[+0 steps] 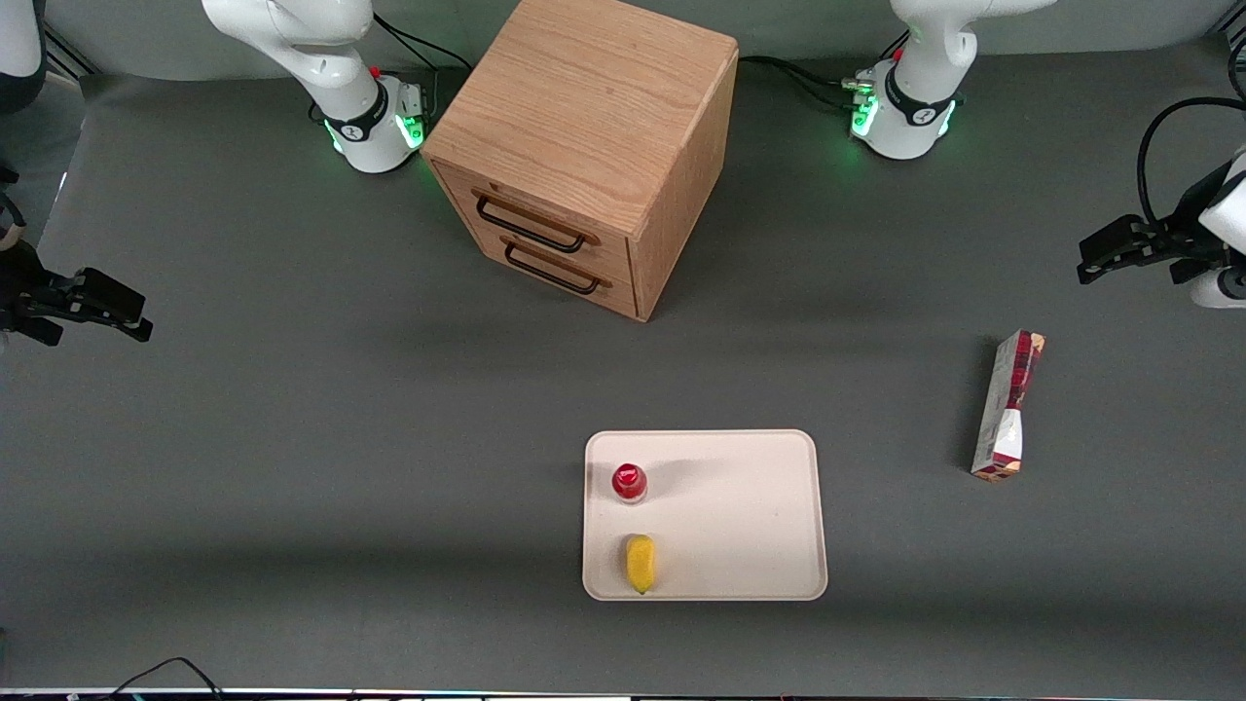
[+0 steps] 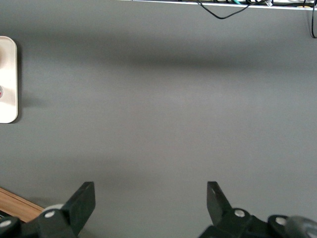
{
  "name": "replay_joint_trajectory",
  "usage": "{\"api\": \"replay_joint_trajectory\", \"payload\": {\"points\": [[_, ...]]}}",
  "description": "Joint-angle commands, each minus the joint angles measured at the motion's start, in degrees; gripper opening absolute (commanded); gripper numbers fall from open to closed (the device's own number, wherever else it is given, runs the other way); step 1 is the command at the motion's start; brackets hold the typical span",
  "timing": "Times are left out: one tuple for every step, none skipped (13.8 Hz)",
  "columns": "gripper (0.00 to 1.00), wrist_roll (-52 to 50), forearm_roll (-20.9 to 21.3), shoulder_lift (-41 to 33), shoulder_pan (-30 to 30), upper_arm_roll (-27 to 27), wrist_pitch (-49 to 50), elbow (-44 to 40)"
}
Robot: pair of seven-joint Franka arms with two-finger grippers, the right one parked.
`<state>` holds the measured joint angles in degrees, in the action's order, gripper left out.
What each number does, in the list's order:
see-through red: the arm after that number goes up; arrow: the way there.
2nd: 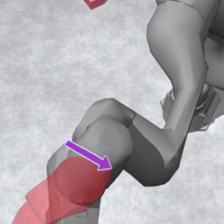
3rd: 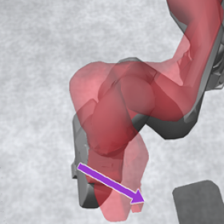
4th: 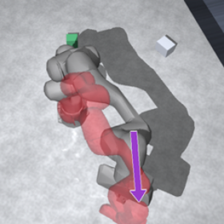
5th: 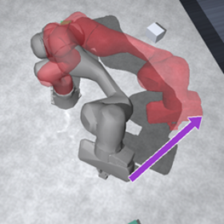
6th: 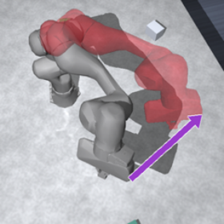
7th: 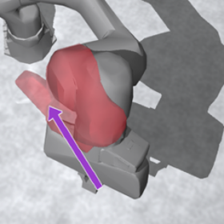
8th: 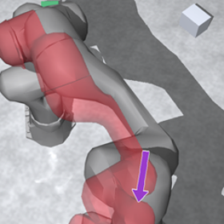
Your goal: Place red cookie box on tray
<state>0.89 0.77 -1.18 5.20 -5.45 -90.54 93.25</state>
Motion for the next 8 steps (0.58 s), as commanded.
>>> {"api": "replay_joint_trajectory", "payload": {"points": [[1.0, 0.61, -0.15, -0.58, 0.42, -0.17, 1.06, -0.08], [1.0, 0.78, -0.15, -0.15, 0.42, -0.17, 0.8, -0.08], [1.0, 2.35, -0.07, 0.64, 0.42, -0.09, -0.07, 0.0], [1.0, 5.24, 0.8, 3.0, 0.34, -0.09, -1.21, -0.08], [1.0, 8.57, 1.33, 5.37, 0.42, 0.0, -3.05, 0.18], [1.0, 9.56, 1.86, 7.14, 0.42, 0.18, -5.42, 1.92], [1.0, 9.75, 2.48, 8.29, 0.42, 0.87, -10.05, 4.81], [1.0, 9.75, 2.92, 8.64, 0.42, 0.97, -15.75, 9.1]]}}
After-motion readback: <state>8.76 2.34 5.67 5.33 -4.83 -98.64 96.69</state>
